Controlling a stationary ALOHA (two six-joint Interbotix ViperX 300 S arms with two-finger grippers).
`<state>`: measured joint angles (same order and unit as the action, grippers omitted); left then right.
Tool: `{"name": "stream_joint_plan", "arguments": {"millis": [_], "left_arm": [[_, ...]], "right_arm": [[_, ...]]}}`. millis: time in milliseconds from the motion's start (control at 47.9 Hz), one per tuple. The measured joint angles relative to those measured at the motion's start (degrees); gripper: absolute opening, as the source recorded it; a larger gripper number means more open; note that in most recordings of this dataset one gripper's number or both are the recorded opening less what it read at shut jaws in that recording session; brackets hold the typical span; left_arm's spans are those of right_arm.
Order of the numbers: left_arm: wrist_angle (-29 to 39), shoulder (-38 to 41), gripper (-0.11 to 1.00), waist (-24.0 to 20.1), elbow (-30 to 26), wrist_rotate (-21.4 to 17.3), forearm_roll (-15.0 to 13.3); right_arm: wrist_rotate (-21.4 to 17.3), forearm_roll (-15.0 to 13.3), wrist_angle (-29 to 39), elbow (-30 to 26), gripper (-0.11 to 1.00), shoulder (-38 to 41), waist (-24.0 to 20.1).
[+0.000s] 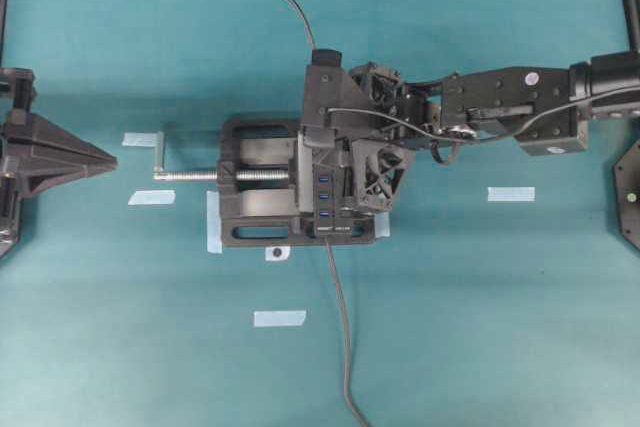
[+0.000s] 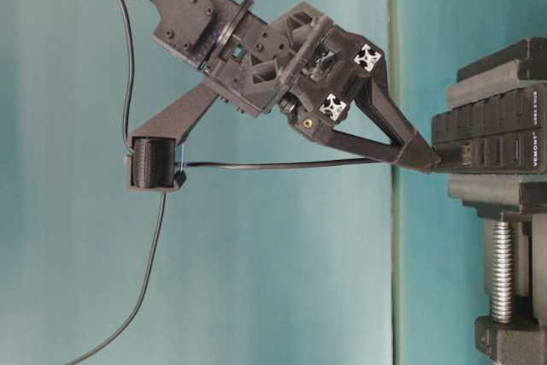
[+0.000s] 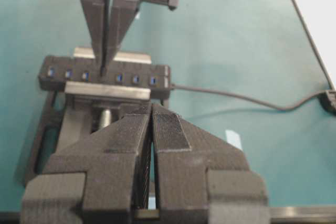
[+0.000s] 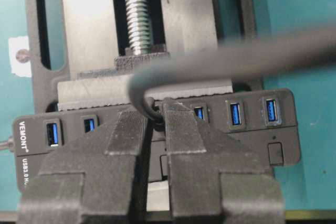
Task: Insert the USB into the center port of the fixed hub
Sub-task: 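Push the plug into the center port with the right gripper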
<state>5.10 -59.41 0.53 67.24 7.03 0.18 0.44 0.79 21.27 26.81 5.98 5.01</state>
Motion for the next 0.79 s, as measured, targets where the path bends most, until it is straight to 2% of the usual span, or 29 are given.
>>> {"name": "stream_joint_plan", "arguments": {"millis": [793], "left_arm": [[0.0, 0.0, 0.0, 0.0, 0.09, 0.0, 0.0]], "right_arm": [[-1.14, -0.09, 0.97, 0.09, 0.07, 0.44, -0.09]]}}
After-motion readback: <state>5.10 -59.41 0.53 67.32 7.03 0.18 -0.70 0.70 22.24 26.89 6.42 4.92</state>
